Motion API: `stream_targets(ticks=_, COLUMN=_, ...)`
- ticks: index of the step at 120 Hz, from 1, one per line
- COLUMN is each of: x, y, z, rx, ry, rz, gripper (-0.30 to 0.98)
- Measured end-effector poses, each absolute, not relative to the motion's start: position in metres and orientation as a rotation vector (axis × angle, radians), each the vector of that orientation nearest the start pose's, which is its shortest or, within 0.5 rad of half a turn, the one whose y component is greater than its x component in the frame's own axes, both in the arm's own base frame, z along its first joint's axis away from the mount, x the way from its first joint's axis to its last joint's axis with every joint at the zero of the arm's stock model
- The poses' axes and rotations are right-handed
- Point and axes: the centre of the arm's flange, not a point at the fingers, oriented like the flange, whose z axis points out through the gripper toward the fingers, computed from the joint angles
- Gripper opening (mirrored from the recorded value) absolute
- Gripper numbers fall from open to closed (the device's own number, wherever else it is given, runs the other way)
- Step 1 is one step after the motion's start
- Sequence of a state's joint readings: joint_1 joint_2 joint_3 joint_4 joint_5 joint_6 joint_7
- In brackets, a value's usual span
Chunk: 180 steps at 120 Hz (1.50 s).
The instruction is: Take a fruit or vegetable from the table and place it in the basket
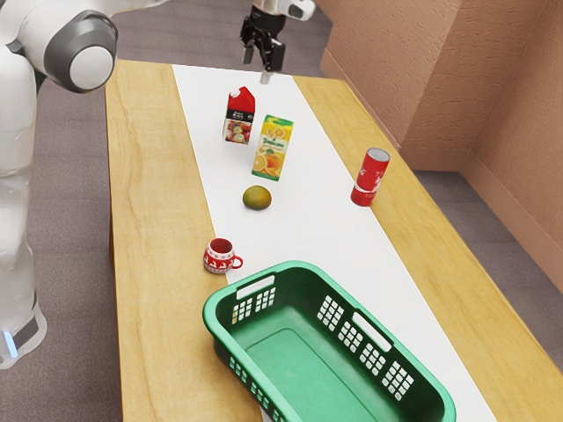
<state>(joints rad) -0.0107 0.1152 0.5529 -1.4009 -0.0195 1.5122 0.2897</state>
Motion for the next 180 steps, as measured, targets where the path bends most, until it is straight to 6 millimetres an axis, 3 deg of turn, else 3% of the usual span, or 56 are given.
stream_targets(ticks=15, x=0.508, y=0.28, z=0.643, rx=-3.088, ry=-0.359, rz=0.0, gripper=0.69)
stream_targets(ticks=18, x=0.507, y=0.279, z=0.651, rx=-3.085, ry=-0.351, rz=-0.017, gripper=0.69)
stream_targets(ticks=21, x=0.503, y=0.276, z=0.678, rx=-3.069, ry=-0.34, rz=-0.089, gripper=0.68)
stream_targets(ticks=27, x=0.481, y=0.26, z=0.77, rx=-2.997, ry=-0.303, rz=-0.337, gripper=0.69)
stream_targets(ticks=30, x=0.467, y=0.25, z=0.806, rx=-2.967, ry=-0.28, rz=-0.436, gripper=0.69)
stream_targets(ticks=33, x=0.458, y=0.24, z=0.827, rx=-2.951, ry=-0.257, rz=-0.495, gripper=0.69)
stream_targets(ticks=37, x=0.455, y=0.232, z=0.837, rx=-2.948, ry=-0.232, rz=-0.515, gripper=0.69)
stream_targets(ticks=40, x=0.46, y=0.228, z=0.833, rx=-2.956, ry=-0.218, rz=-0.495, gripper=0.69)
stream_targets(ticks=43, x=0.473, y=0.228, z=0.815, rx=-2.976, ry=-0.21, rz=-0.434, gripper=0.69)
stream_targets(ticks=56, x=0.546, y=0.228, z=0.697, rx=-3.055, ry=-0.18, rz=-0.07, gripper=0.69)
stream_targets(ticks=64, x=0.57, y=0.236, z=0.623, rx=-3.115, ry=-0.192, rz=0.094, gripper=0.68)
stream_targets(ticks=77, x=0.591, y=0.235, z=0.564, rx=-3.148, ry=-0.182, rz=0.179, gripper=0.69)
stream_targets(ticks=84, x=0.596, y=0.233, z=0.544, rx=-3.157, ry=-0.176, rz=0.199, gripper=0.68)
stream_targets(ticks=106, x=0.599, y=0.223, z=0.546, rx=-3.166, ry=-0.137, rz=0.13, gripper=0.69)
stream_targets(ticks=165, x=0.597, y=0.237, z=0.557, rx=-3.154, ry=-0.15, rz=0.04, gripper=0.69)
stream_targets(ticks=172, x=0.587, y=0.24, z=0.571, rx=-3.164, ry=-0.155, rz=-0.012, gripper=0.68)
stream_targets(ticks=180, x=0.554, y=0.237, z=0.591, rx=-3.209, ry=-0.147, rz=-0.123, gripper=0.68)
